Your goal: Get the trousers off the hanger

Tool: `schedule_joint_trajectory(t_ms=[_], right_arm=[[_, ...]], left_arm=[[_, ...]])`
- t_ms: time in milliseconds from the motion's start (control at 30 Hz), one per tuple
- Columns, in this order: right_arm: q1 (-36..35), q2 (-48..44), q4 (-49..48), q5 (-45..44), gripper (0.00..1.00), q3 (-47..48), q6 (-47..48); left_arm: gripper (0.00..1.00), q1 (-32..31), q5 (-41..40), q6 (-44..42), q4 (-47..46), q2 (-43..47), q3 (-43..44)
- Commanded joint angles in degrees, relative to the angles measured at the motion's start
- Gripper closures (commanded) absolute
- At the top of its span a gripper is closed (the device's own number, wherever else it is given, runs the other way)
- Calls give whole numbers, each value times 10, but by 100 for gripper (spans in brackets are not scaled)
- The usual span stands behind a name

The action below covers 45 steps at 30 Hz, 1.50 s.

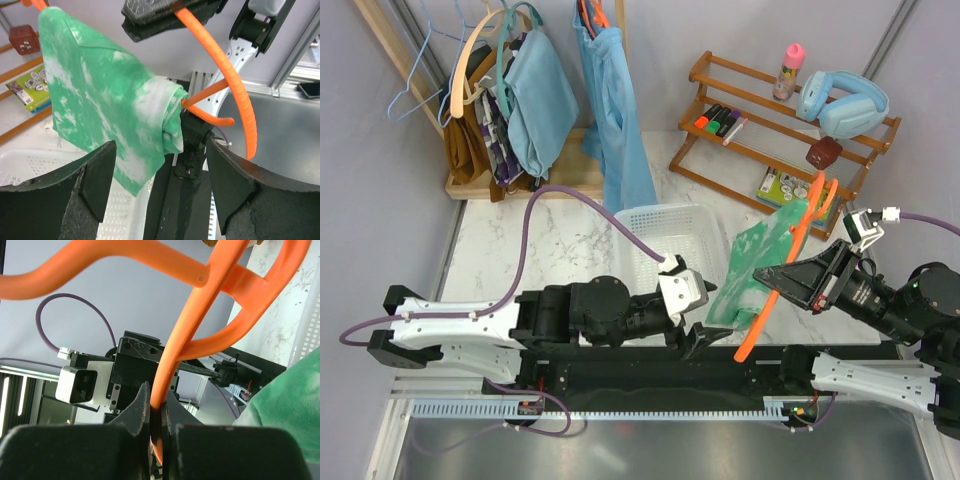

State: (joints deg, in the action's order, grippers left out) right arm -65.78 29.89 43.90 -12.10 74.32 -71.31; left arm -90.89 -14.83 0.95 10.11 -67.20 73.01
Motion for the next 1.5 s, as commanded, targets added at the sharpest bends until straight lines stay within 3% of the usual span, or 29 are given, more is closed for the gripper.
schedule_joint_trajectory(t_ms=[0, 333, 533, 967, 1233, 1467], right_arm=[[-1, 29, -118, 30, 100, 49, 39], [-1, 58, -160, 64, 100, 69, 47], [-1, 48, -168, 65, 100, 66, 42], [-1, 28, -172, 43, 100, 54, 42], [-1, 27, -183, 50, 100, 40, 40], [-1, 20, -203, 62, 100, 23, 34]], left_arm=[[20, -4, 6, -15, -33, 17, 40], [17, -4, 5, -15, -18, 24, 51], [31, -4, 2, 6, -13, 23, 49], [31, -4, 5, 12, -4, -8, 67], [21, -4, -16, 13, -4, -56, 97], [35, -3, -83, 12, -6, -70, 104]])
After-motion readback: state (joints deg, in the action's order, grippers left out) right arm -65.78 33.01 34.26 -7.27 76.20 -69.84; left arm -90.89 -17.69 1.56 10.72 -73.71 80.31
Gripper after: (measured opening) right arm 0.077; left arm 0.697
